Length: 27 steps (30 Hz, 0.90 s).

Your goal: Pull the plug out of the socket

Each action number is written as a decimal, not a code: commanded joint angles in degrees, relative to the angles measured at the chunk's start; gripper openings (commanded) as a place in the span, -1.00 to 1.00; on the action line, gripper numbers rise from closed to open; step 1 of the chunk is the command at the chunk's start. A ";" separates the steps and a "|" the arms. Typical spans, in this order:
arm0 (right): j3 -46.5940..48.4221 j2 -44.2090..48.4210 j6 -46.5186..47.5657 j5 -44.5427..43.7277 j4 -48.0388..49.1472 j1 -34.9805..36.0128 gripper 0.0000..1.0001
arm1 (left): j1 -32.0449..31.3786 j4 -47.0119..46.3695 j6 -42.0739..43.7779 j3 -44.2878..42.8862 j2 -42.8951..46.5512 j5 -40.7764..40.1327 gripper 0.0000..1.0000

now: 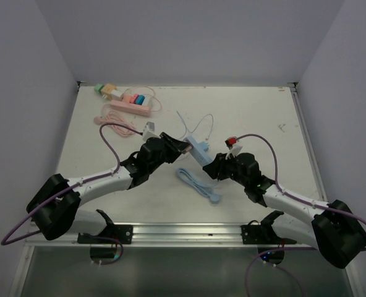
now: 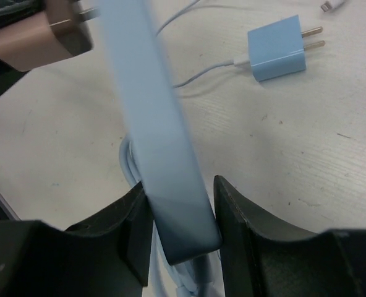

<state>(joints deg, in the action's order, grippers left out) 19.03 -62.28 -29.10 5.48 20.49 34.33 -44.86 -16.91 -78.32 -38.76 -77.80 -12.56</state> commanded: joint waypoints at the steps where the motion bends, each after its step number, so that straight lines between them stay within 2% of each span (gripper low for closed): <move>1: 0.40 -1.26 -4.03 -21.55 -6.51 -4.53 -1.00 | 3.54 0.98 1.59 0.27 6.52 4.99 -1.00; 9: 0.40 -1.44 -3.95 -20.60 -5.64 -4.62 -1.00 | 5.49 0.30 2.56 -0.61 4.59 7.71 -1.00; 13: -1.80 2.15 -3.07 -18.66 -1.95 -4.62 -1.00 | 5.57 -0.42 5.54 -2.53 1.34 9.65 -1.00; 20: -4.00 7.52 -2.10 -16.90 -0.36 -4.62 -1.00 | 8.56 -3.74 14.51 -5.44 -9.11 16.77 -1.00; 24: -4.00 7.79 -2.19 -16.72 -0.28 -4.62 -1.00 | 11.55 -4.89 19.34 -10.78 -16.84 22.91 -1.00; 27: -4.17 8.14 -2.01 -16.90 -0.19 -4.62 -1.00 | 13.04 -5.33 21.98 -15.27 -22.47 24.68 -1.00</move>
<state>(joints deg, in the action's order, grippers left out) 14.74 -55.72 -31.68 -10.92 15.14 29.61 -33.10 -17.61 -61.98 -48.45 -97.51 7.42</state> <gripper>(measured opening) 0.360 0.353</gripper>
